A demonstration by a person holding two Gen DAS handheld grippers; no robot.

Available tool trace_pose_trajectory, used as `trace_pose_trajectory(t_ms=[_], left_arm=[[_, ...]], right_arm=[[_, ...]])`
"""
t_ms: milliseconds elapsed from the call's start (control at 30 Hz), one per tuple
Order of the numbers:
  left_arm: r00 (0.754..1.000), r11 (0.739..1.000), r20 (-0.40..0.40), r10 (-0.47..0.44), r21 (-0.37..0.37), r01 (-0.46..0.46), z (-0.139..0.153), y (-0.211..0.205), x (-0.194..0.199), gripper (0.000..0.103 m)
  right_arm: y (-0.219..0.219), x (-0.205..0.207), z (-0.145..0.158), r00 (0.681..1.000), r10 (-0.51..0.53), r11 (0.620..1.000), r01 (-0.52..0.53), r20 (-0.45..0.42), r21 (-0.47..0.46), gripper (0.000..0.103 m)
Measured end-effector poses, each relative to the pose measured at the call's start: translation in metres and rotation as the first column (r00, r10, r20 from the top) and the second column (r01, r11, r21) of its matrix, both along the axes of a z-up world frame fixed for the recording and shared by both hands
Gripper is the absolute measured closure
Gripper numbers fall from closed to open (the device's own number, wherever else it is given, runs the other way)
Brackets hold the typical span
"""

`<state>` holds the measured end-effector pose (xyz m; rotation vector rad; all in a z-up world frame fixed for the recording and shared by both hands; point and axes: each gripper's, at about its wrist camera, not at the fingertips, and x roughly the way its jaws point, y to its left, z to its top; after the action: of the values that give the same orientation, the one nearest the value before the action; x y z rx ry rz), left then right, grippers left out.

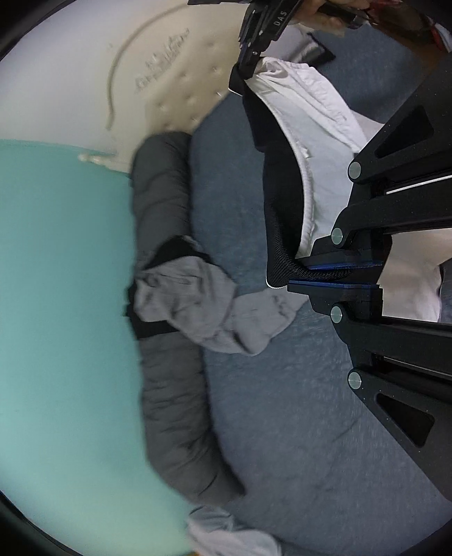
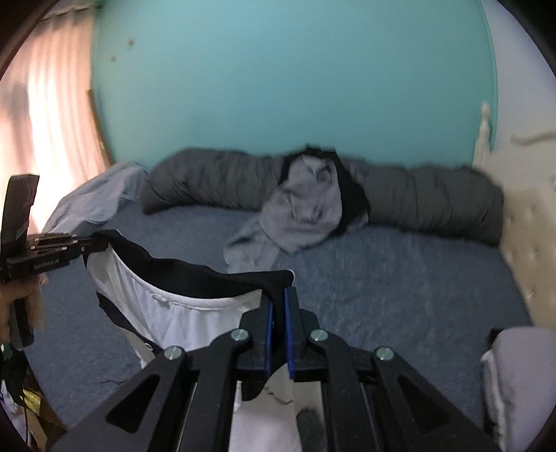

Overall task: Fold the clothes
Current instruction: 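Lift the white shirt high with both tools, holding it hanging open, then lower the shirt onto the bed and open both tools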

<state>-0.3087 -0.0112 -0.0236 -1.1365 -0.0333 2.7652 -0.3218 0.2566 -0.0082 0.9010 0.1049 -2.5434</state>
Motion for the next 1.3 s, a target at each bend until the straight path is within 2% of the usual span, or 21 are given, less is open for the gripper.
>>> trace_pose_trajectory(t_ms=[233,400,500,800,1000,1033,1100,1167,1200,1233,1267,1300], left_arm=[[0.99,1.0,0.143,0.023,0.012,-0.025,-0.107,0.004,-0.088,0.098],[0.975,0.998,0.217,0.055,0.007,-0.058,-0.167,-0.006,-0.135,0.098],[0.969,0.998,0.239,0.069,-0.011,-0.068,-0.189,-0.009,-0.158,0.097],[0.94,0.992,0.322,0.113,0.021,-0.127,-0.251,-0.018,-0.207,0.097],[0.921,0.985,0.366,0.136,0.053,-0.167,-0.289,-0.024,-0.234,0.096],[0.92,0.984,0.366,0.139,0.058,-0.171,-0.29,-0.026,-0.232,0.093],[0.92,0.981,0.366,0.144,0.068,-0.181,-0.292,-0.029,-0.229,0.081],[0.921,0.977,0.362,0.145,0.093,-0.19,-0.29,-0.035,-0.224,0.061],[0.923,0.974,0.358,0.143,0.113,-0.194,-0.288,-0.038,-0.221,0.055],[0.924,0.971,0.355,0.141,0.132,-0.199,-0.285,-0.042,-0.218,0.045],[0.927,0.967,0.347,0.142,0.15,-0.204,-0.281,-0.045,-0.214,0.042],[0.93,0.963,0.339,0.144,0.167,-0.21,-0.276,-0.049,-0.21,0.042]], right_arm=[[0.01,-0.089,-0.106,0.992,-0.04,0.999,0.038,0.116,0.016,0.097],[0.009,-0.147,-0.156,0.981,-0.069,0.998,0.068,0.182,0.008,0.097],[0.002,-0.176,-0.177,0.976,-0.073,0.997,0.069,0.203,0.025,0.097],[-0.017,-0.24,-0.241,0.959,-0.086,0.996,0.073,0.271,0.056,0.097],[-0.024,-0.248,-0.283,0.943,-0.089,0.994,0.063,0.32,0.089,0.097],[-0.023,-0.248,-0.285,0.94,-0.088,0.994,0.063,0.329,0.087,0.097],[-0.021,-0.249,-0.289,0.932,-0.083,0.996,0.065,0.353,0.064,0.096],[-0.019,-0.25,-0.289,0.927,-0.088,0.996,0.072,0.365,0.056,0.096],[-0.017,-0.248,-0.285,0.933,-0.093,0.995,0.078,0.347,0.055,0.092],[-0.016,-0.247,-0.282,0.935,-0.089,0.996,0.078,0.344,0.048,0.08],[-0.015,-0.246,-0.279,0.935,-0.086,0.996,0.076,0.344,0.042,0.072],[-0.015,-0.243,-0.275,0.936,-0.075,0.997,0.07,0.344,0.027,0.057]])
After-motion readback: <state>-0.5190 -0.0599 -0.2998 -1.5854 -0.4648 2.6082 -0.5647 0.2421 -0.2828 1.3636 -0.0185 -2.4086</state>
